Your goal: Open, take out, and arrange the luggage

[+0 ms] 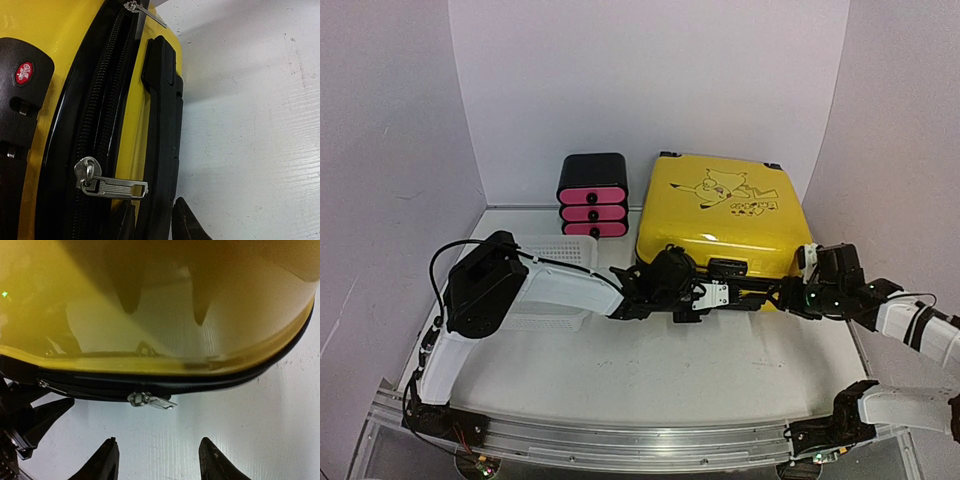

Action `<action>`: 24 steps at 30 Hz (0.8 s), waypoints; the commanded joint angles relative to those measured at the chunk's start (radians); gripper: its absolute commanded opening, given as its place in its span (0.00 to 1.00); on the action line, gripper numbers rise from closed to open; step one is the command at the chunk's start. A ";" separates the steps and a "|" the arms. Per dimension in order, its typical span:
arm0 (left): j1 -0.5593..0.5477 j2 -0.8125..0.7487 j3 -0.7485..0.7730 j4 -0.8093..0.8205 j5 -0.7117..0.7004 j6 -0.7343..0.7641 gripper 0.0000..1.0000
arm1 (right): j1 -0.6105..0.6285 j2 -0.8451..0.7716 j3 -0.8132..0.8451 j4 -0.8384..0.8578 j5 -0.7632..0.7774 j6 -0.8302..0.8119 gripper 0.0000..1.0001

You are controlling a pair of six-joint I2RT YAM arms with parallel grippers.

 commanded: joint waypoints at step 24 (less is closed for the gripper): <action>0.005 -0.030 -0.088 -0.026 -0.098 -0.102 0.23 | 0.231 0.185 0.087 0.109 0.603 -0.051 0.30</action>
